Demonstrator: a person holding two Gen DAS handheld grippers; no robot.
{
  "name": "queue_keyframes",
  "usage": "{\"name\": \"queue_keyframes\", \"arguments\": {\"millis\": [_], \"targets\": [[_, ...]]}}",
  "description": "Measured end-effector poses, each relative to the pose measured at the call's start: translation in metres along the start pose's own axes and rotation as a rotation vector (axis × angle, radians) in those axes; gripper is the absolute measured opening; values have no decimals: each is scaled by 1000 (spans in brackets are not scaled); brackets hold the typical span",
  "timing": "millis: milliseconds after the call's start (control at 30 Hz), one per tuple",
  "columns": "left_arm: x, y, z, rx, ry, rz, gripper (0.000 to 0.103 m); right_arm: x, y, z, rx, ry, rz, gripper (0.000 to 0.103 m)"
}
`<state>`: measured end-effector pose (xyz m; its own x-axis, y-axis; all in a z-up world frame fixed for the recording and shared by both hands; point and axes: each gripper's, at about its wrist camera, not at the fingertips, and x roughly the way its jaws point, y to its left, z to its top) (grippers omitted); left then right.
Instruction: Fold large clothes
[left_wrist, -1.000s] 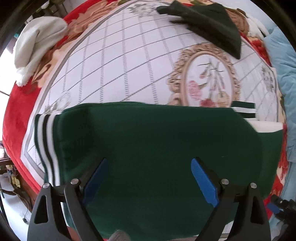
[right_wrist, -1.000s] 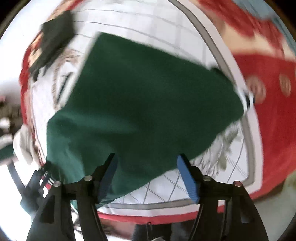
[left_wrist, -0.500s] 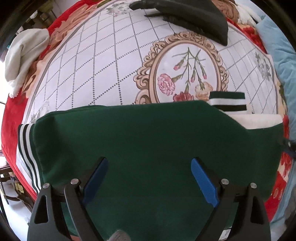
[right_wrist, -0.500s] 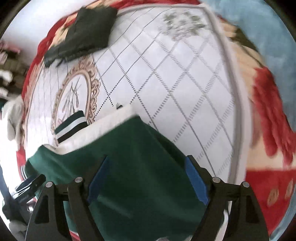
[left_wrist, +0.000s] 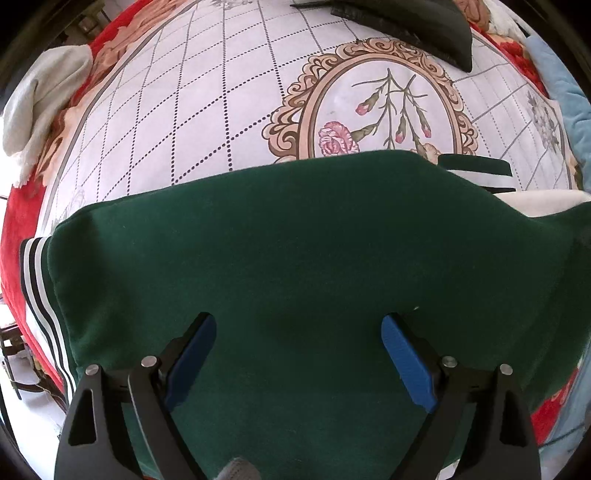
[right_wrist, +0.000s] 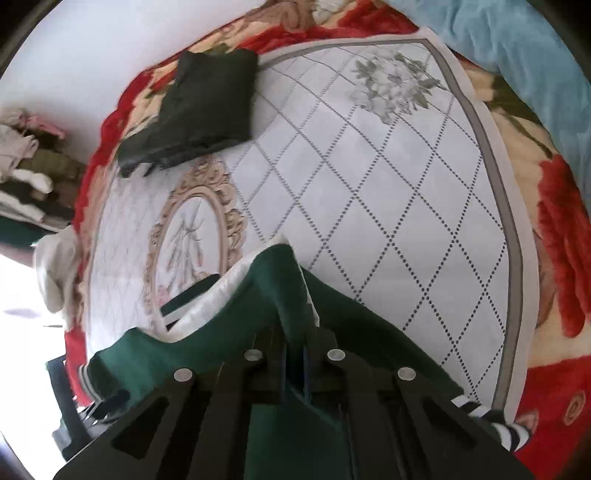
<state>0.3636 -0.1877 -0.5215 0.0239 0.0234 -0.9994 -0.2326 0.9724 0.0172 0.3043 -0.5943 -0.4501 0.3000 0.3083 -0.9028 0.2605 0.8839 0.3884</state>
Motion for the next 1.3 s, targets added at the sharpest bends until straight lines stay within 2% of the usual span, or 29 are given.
{"name": "queue_keyframes", "arguments": {"millis": [33,100,133,167,200,233,267,433,567,600,700,767,833,900,1033,1100,1133,1167,1200,1300], "targets": [[0,-1,1,0,4,0,92,14,-5,3,16,20,-21,6],[-4,-4,4,3,-3,0,92,62,-22,10,68,130,-42,8],[-9,-7,6,9,-11,3,92,84,-30,13,94,186,-34,21],[-14,-10,8,13,-18,1,92,96,-38,15,134,216,-10,25],[-20,-13,10,18,-32,-4,92,98,-43,18,160,216,15,25],[-26,-17,11,22,-49,-11,92,96,-48,20,177,200,43,35],[-29,-23,13,29,-58,-18,92,90,-52,19,182,182,53,51],[-3,-49,24,87,-37,-4,92,32,-92,-14,292,58,141,70],[21,-59,30,109,-12,18,103,2,-120,-73,414,44,150,76],[23,-59,30,112,-10,18,103,2,-126,-90,445,49,158,77],[25,-58,31,111,-10,11,103,27,-141,-131,548,86,212,82],[26,-59,30,116,-13,8,103,58,-142,-147,595,102,273,84],[26,-57,28,119,-10,2,103,95,-141,-144,606,83,334,85],[28,-55,27,126,-4,-8,103,124,-141,-136,634,27,411,86],[32,-51,31,150,0,-18,103,186,-126,-92,721,-90,618,89],[34,-50,33,151,-13,-20,103,210,-113,-70,770,-124,674,88],[35,-50,36,146,-26,-20,103,220,-103,-57,787,-150,711,68],[35,-49,37,137,-40,-21,103,229,-91,-45,790,-143,715,23],[37,-47,40,124,-35,-30,103,235,-81,-37,794,-134,703,21],[39,-43,45,98,-25,-62,103,230,-46,-7,809,-180,700,18]]}}
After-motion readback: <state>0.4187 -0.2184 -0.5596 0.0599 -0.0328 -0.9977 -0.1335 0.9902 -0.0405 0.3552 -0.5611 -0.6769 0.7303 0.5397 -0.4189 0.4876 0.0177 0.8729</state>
